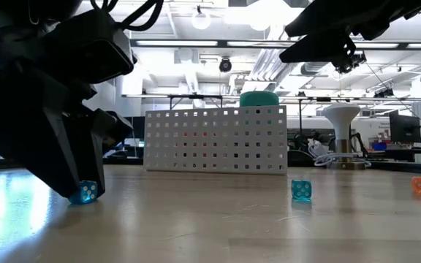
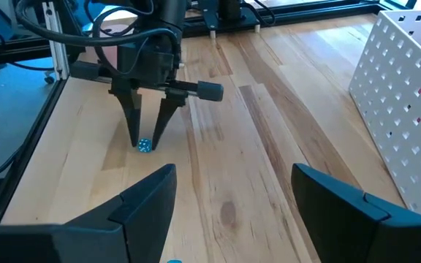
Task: Pick & Place Dice
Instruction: Put the small light blue die into the white bin
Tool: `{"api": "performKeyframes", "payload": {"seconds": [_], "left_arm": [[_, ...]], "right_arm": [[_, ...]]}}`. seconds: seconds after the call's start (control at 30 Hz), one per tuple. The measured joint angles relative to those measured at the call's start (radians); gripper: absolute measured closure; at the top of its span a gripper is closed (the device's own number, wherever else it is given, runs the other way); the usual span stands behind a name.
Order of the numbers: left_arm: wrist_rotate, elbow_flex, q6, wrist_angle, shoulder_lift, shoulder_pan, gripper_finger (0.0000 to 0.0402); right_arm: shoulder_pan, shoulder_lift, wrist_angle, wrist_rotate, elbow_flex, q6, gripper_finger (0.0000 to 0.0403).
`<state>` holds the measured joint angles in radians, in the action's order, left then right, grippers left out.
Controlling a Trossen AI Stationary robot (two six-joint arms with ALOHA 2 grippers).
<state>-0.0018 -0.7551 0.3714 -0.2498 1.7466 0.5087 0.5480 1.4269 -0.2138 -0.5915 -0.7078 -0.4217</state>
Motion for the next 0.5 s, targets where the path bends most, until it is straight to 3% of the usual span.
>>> {"api": "performKeyframes", "payload": {"seconds": [0.27, 0.5], "left_arm": [[0.015, 0.000, 0.001, -0.001, 0.000, 0.001, 0.0357], [0.014, 0.000, -0.009, 0.014, -0.022, -0.004, 0.0361]], "right_arm": [[0.000, 0.000, 0.000, 0.000, 0.000, 0.000, 0.0140], [0.000, 0.000, 0.000, 0.000, 0.000, 0.000, 0.0140]]}}
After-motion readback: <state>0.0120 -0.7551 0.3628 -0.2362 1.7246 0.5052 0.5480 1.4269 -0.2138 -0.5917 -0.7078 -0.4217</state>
